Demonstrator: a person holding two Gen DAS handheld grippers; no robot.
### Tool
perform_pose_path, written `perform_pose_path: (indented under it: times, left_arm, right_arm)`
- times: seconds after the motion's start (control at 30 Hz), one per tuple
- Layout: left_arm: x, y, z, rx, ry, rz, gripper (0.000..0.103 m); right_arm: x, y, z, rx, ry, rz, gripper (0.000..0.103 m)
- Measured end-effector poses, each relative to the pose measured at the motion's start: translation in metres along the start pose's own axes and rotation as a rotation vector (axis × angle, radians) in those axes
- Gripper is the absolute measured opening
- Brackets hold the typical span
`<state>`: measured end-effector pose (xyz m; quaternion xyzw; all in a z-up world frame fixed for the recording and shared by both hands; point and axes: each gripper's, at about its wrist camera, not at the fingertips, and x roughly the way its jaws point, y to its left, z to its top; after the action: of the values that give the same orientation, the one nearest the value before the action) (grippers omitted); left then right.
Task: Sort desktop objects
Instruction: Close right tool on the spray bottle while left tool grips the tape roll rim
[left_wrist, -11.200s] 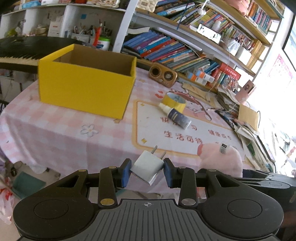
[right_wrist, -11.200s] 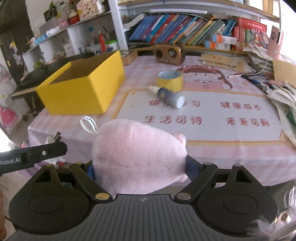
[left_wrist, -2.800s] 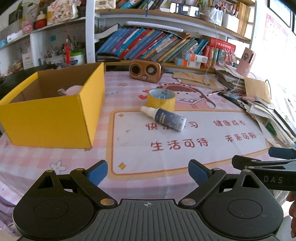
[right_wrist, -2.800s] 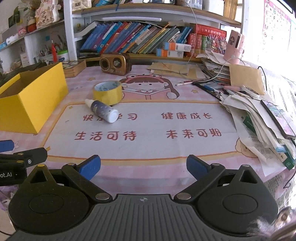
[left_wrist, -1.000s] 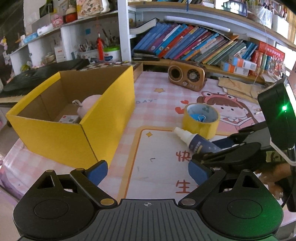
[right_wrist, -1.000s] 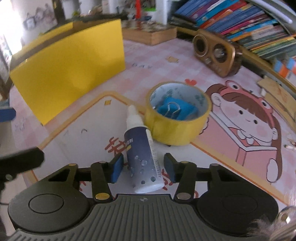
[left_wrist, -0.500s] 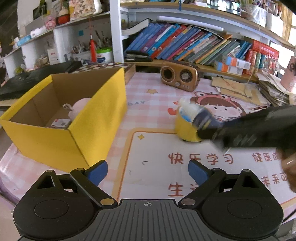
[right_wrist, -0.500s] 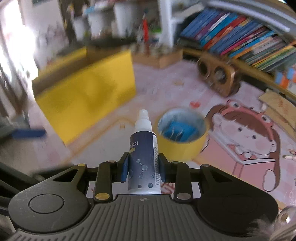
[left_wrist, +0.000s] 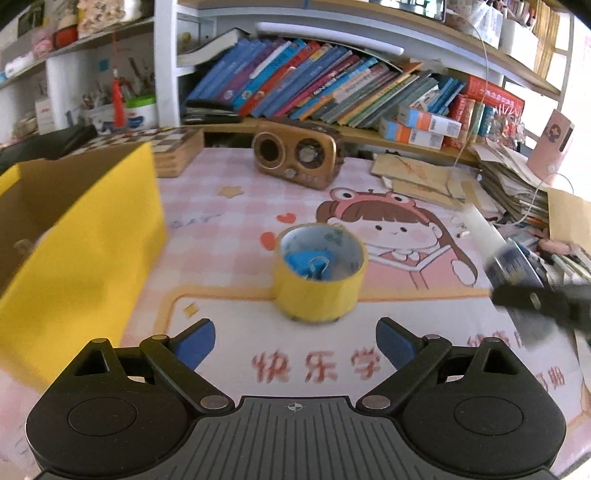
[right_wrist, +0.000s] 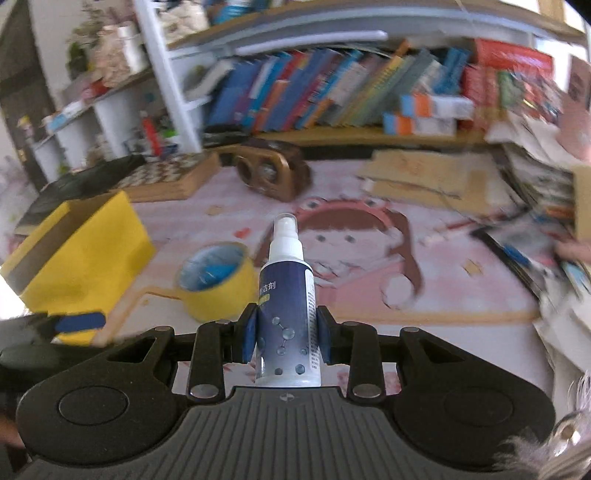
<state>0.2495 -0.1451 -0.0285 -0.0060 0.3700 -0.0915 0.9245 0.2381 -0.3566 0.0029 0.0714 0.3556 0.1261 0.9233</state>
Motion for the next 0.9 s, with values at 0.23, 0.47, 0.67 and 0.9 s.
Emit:
perform_pose_path:
  times: [0.23,0.47,0.67,0.9]
  left_arm:
    - [0.048,-0.007,0.023,-0.030,0.005,0.002,0.096]
    - [0.081,-0.024,0.033,0.071,0.061,0.006,0.094]
    - [0.094,-0.031,0.031,0.130,0.085,0.040,0.083]
    - [0.070,-0.033,0.034,0.150,0.001,0.011,0.082]
  right_arm:
    - [-0.006,-0.010,-0.017,0.041,0.033,-0.029,0.030]
    - [-0.002,-0.012,-0.021,0.040,0.062,-0.025,0.030]
    - [0.002,-0.017,-0.025,0.049,0.094,-0.050,0.030]
    - [0.000,-0.022,-0.031,0.082,0.105,-0.059,0.030]
